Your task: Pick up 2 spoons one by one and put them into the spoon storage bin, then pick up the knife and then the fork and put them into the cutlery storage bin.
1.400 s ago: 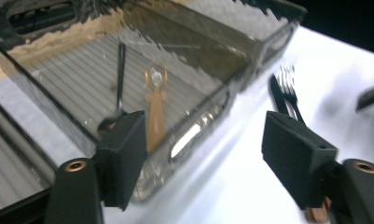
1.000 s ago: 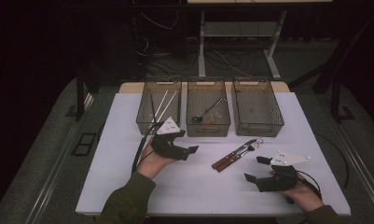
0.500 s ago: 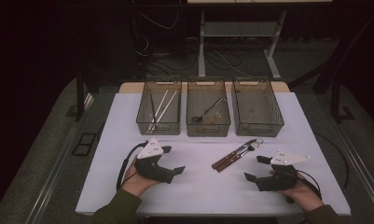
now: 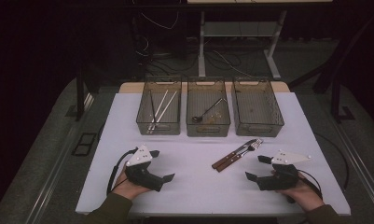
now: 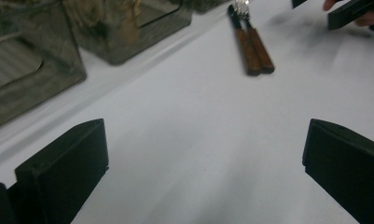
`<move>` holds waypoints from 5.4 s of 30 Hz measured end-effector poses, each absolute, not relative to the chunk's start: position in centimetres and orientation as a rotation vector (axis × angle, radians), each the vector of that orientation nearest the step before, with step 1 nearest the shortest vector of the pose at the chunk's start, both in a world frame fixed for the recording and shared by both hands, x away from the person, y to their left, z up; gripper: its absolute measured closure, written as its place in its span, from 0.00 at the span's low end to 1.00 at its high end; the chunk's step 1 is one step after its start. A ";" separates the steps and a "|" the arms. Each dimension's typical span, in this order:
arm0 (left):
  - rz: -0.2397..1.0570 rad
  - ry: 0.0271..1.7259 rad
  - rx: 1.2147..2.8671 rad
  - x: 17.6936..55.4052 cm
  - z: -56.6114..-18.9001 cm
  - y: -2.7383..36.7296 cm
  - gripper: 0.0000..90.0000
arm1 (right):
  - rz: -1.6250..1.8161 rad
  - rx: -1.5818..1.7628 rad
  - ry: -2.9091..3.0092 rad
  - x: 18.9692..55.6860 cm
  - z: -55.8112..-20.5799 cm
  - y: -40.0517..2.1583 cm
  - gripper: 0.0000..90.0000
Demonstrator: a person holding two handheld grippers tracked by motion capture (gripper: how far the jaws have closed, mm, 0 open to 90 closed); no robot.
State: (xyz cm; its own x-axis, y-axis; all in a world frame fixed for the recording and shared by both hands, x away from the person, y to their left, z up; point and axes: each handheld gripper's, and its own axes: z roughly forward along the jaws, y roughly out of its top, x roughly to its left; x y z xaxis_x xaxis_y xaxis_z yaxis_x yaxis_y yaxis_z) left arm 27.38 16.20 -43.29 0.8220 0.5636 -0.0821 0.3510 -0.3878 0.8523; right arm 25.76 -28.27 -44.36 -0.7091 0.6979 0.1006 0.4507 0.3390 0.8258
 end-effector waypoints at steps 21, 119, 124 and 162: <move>0.251 0.699 2.038 27.1 -43.5 16.3 0.00 | 1.278 1.073 2.445 29.0 -42.2 -28.0 0.32; 0.255 0.724 2.027 27.1 -43.3 16.5 0.02 | 0.980 0.998 2.729 34.3 -42.0 -24.2 0.74; 0.254 0.723 2.029 27.1 -43.3 16.5 0.02 | 0.934 0.937 2.754 33.9 -42.1 -23.3 0.78; 0.233 0.712 2.035 27.1 -43.4 16.1 0.02 | 0.266 0.821 2.984 36.1 -42.0 -17.8 0.84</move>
